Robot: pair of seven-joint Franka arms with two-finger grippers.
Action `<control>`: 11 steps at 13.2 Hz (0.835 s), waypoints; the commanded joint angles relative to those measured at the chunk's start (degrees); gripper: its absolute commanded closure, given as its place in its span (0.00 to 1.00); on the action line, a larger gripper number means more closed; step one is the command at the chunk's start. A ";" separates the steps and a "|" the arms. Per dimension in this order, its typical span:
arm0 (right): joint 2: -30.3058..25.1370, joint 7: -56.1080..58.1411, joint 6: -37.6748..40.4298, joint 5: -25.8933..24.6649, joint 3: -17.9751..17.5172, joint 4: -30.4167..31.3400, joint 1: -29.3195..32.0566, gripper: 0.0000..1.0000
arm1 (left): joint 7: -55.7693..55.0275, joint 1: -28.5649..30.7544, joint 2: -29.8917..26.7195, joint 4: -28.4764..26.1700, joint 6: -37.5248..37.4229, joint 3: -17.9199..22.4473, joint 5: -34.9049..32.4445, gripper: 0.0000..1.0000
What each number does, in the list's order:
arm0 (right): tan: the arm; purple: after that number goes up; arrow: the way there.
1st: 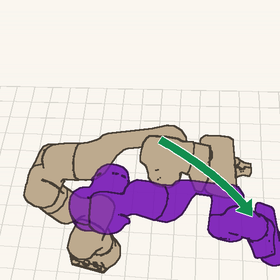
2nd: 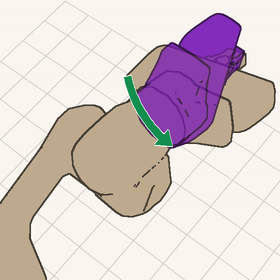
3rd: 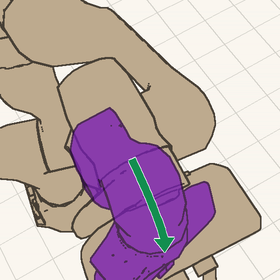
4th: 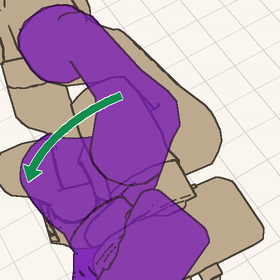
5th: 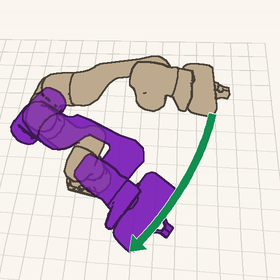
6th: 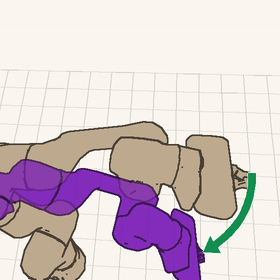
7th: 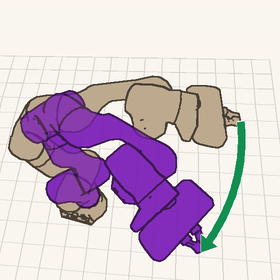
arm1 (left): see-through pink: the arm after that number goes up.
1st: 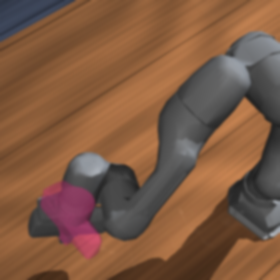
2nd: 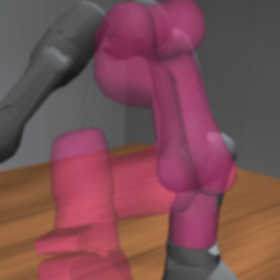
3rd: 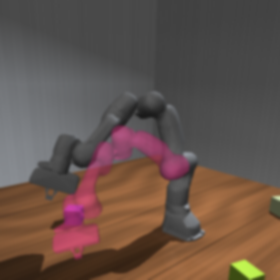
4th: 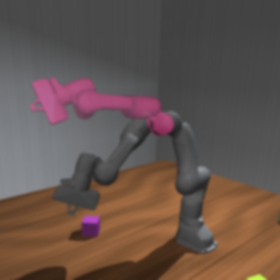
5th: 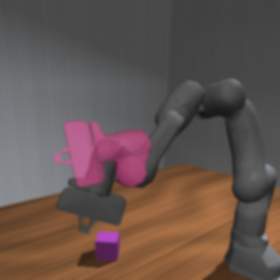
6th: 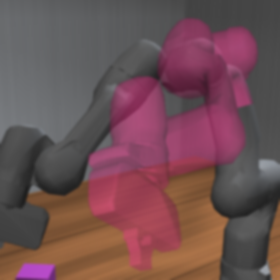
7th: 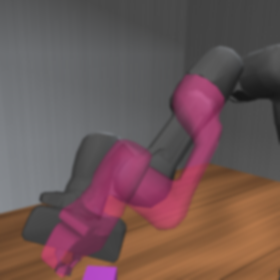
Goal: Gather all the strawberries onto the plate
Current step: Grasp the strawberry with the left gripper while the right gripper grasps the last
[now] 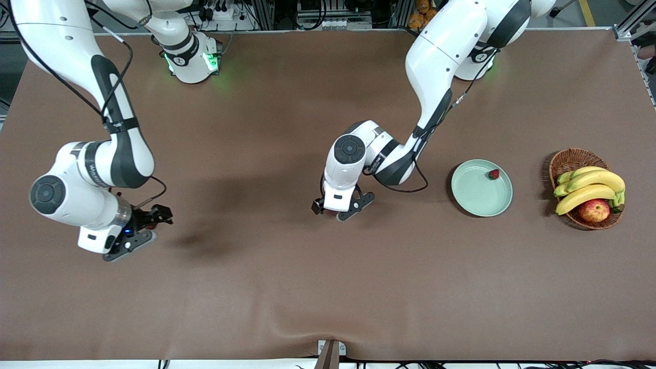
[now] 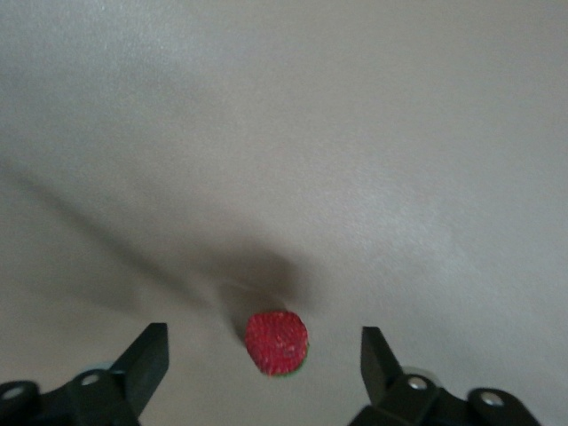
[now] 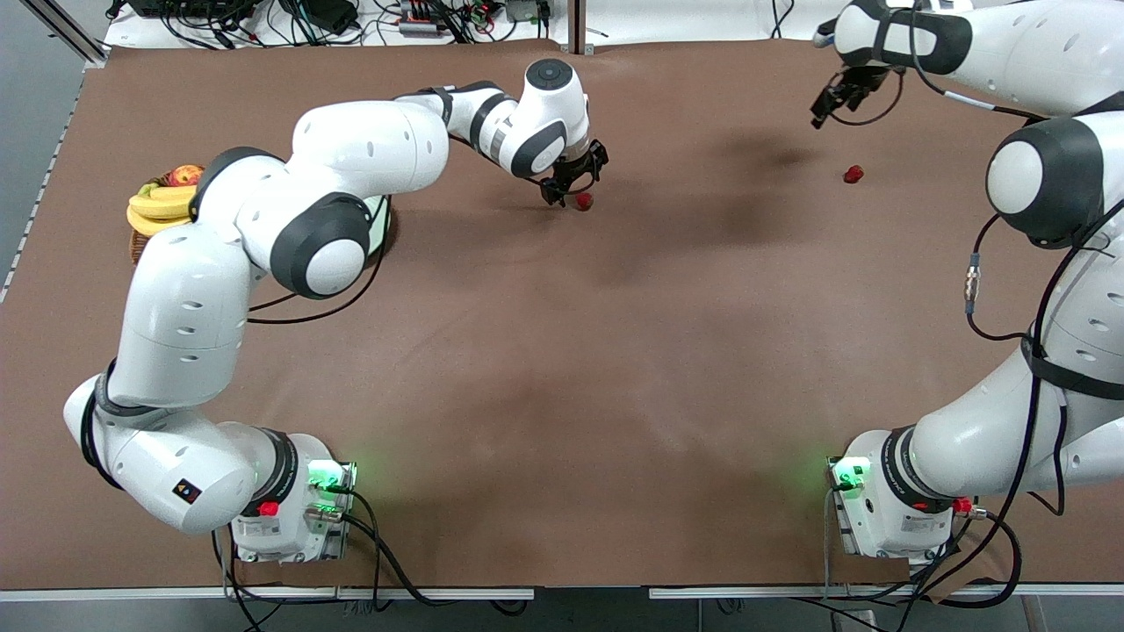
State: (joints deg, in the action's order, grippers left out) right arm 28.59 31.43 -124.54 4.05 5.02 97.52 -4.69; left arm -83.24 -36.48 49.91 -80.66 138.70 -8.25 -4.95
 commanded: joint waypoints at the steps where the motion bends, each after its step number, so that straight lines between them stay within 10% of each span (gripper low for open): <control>1: -0.29 2.22 0.87 -3.52 -0.98 0.91 2.83 0.00 | -3.94 -2.10 2.47 1.91 3.58 2.36 -0.33 0.10; 6: 3.92 8.90 -0.35 -3.70 -0.98 0.91 6.27 0.00 | -4.83 -3.42 3.09 1.74 3.95 2.45 -0.42 0.21; 11: 8.41 19.87 -4.39 -4.05 -0.98 1.09 6.35 0.00 | -4.04 -3.51 3.79 1.74 3.95 2.45 -0.42 0.84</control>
State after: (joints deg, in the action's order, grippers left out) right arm 36.16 46.35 -127.08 1.02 4.70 98.73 0.84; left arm -86.78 -39.21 52.11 -80.44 141.64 -6.61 -4.95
